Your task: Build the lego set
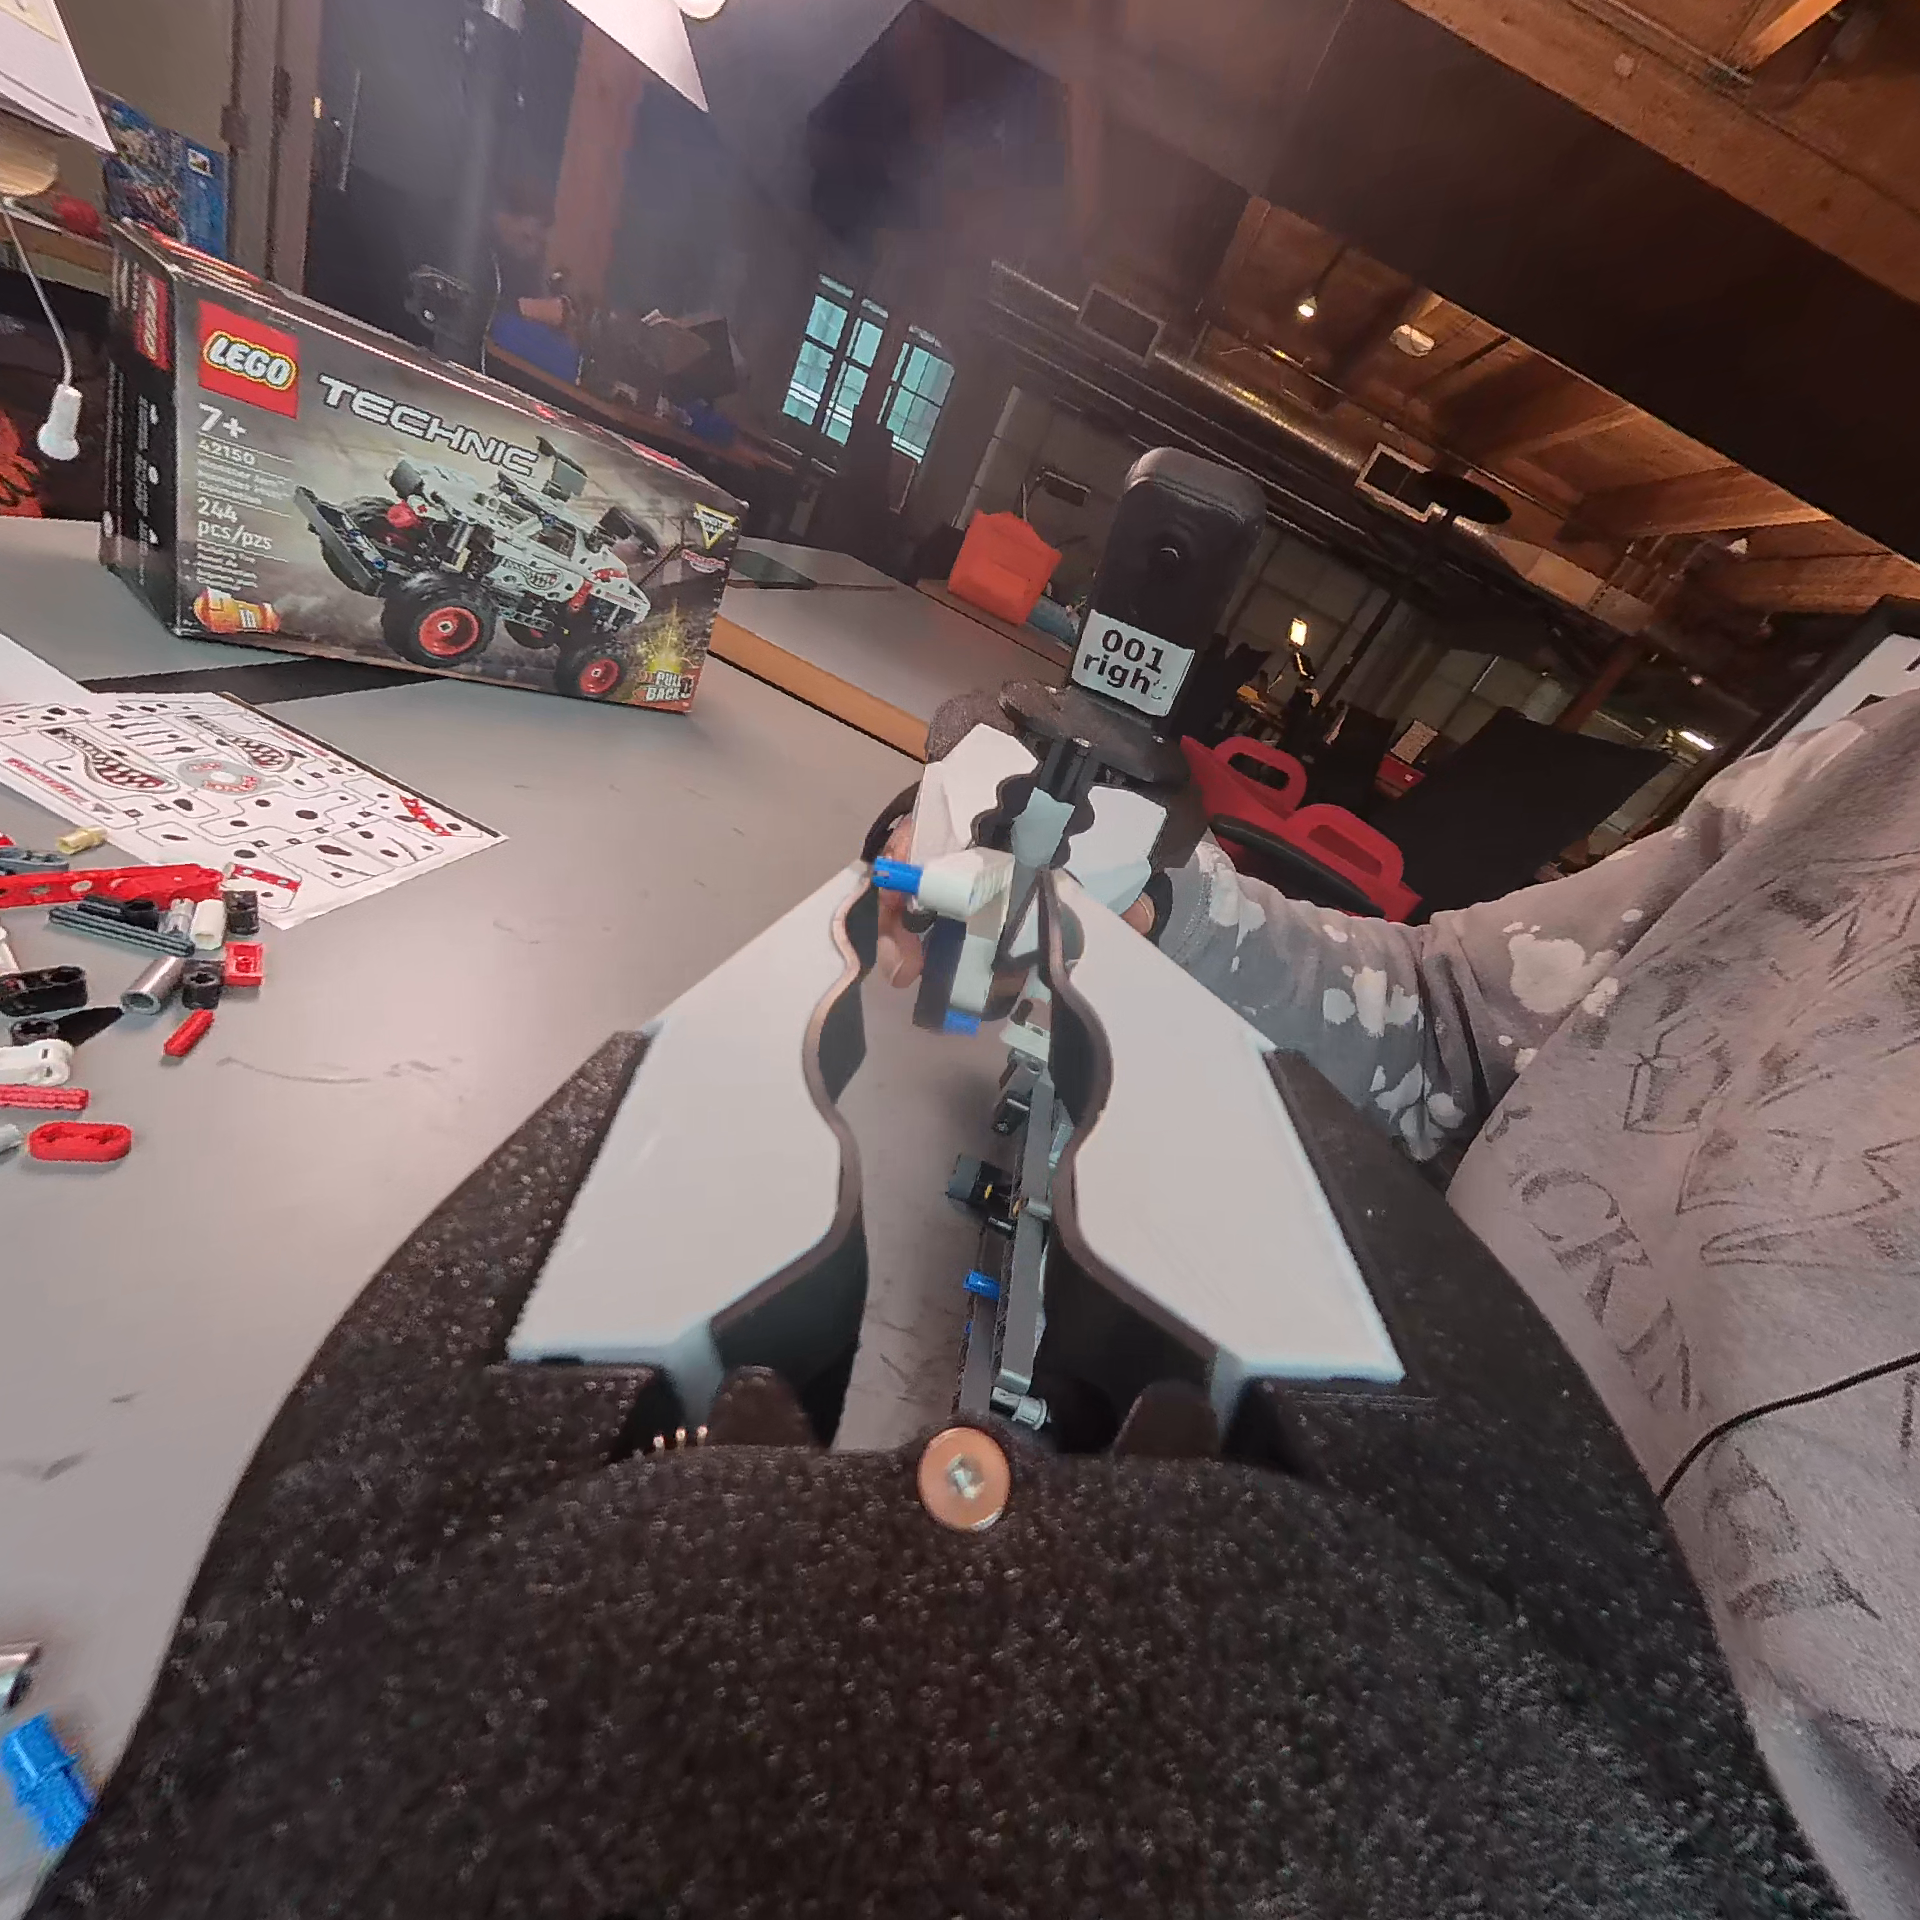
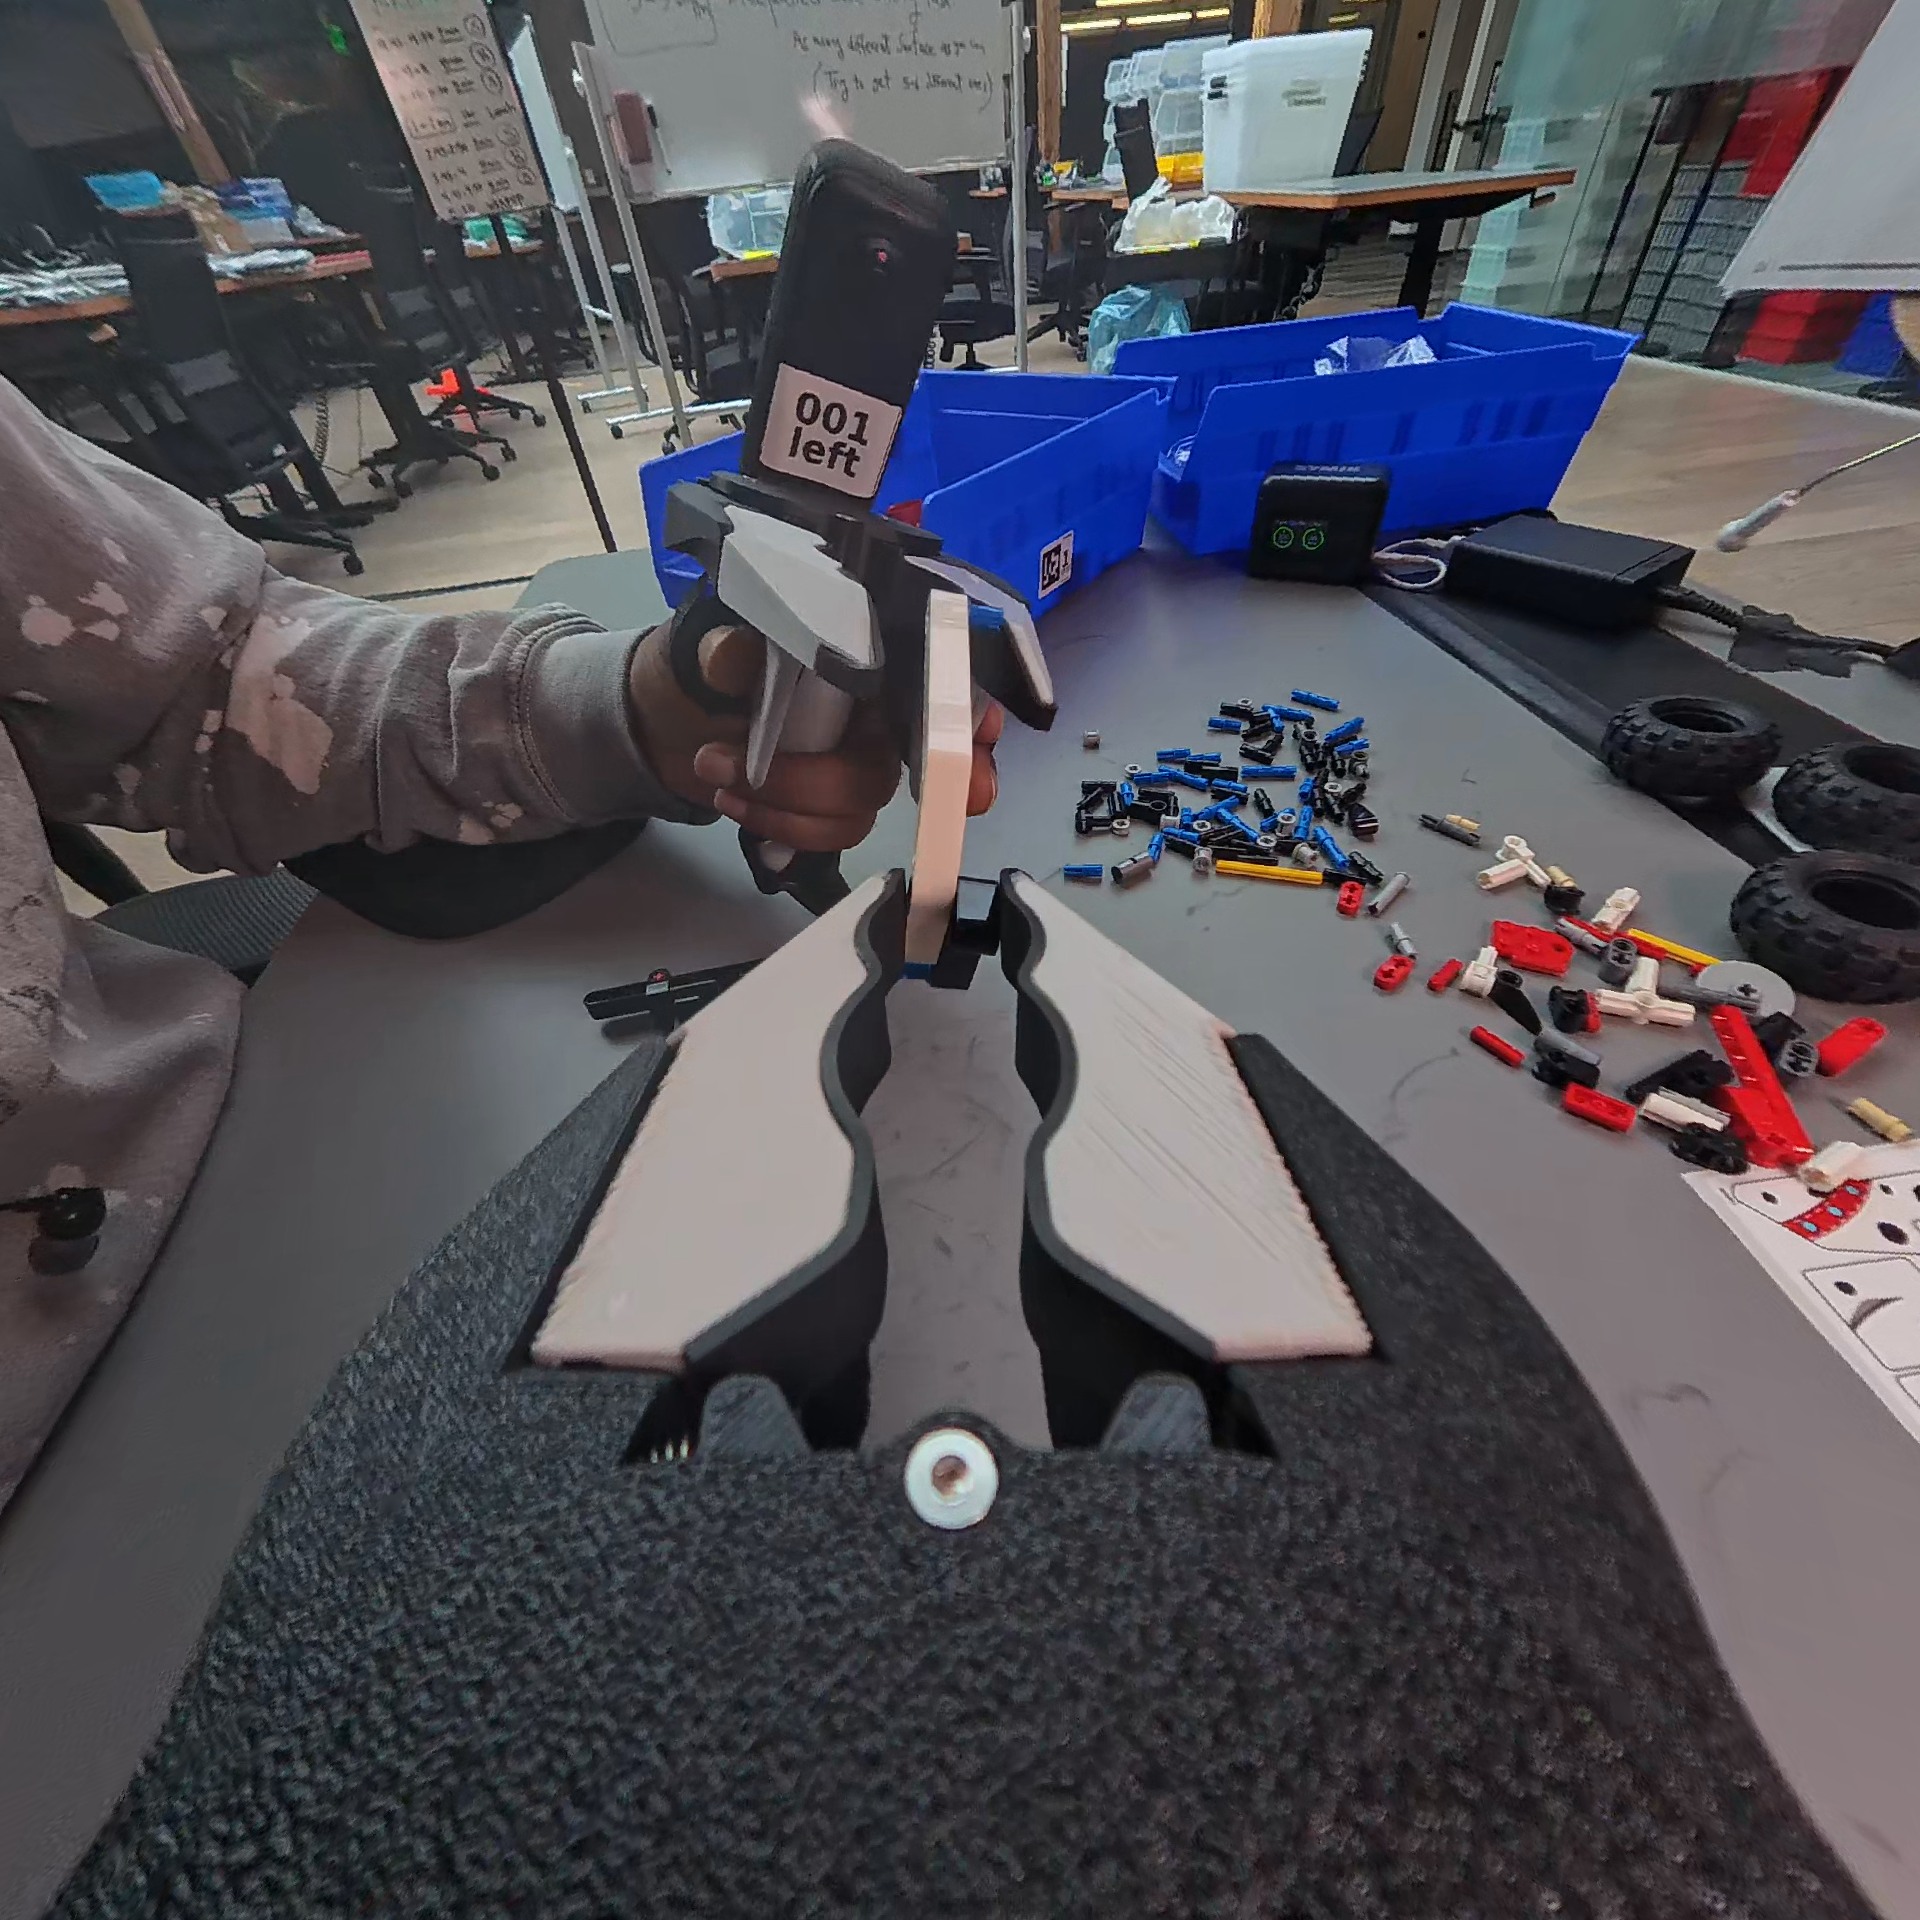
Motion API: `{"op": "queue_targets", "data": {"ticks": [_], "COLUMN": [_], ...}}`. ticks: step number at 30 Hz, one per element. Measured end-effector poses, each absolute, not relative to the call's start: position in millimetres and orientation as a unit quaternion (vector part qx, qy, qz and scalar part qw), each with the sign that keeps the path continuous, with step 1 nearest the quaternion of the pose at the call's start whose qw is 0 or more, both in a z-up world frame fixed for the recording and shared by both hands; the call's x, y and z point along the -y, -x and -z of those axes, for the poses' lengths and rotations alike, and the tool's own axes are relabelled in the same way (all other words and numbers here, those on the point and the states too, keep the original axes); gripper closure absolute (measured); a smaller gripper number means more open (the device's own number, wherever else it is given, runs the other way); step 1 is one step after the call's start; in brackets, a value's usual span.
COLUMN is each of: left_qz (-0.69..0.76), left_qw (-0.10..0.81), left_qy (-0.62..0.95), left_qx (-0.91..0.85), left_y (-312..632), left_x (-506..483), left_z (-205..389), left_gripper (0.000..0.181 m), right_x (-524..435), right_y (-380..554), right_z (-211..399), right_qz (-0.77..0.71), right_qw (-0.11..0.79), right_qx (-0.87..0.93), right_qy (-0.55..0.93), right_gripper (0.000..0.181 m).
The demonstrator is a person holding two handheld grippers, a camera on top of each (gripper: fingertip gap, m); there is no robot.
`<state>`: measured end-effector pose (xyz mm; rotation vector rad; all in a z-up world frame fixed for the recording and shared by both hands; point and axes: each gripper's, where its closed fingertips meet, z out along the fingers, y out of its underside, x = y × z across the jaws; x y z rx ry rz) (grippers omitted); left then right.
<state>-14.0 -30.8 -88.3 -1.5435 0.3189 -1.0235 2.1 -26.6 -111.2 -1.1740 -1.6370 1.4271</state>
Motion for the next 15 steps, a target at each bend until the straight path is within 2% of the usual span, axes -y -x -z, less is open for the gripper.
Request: {"op": "queue_targets", "data": {"ticks": [3,15], "left_qz": [0.432,0.449], "left_qw": [0.588,0.593], "left_qy": [0.666,0.650], "left_qx": [-0.158,-0.156], "left_y": [8.2,7.7], "left_x": [34.1,36.7], "left_z": [89.5,82.3], "left_gripper": [0.170,0.174], "right_x": [30.1,28.3], "right_y": [-1.8,-0.8], "right_z": [114.1,107.1], "right_qz": [-0.540,-0.563], "right_qw": [0.326,0.328], "right_qx": [0.635,0.613], "right_qy": [0.446,0.446], "right_gripper": [0.165,0.163]}}
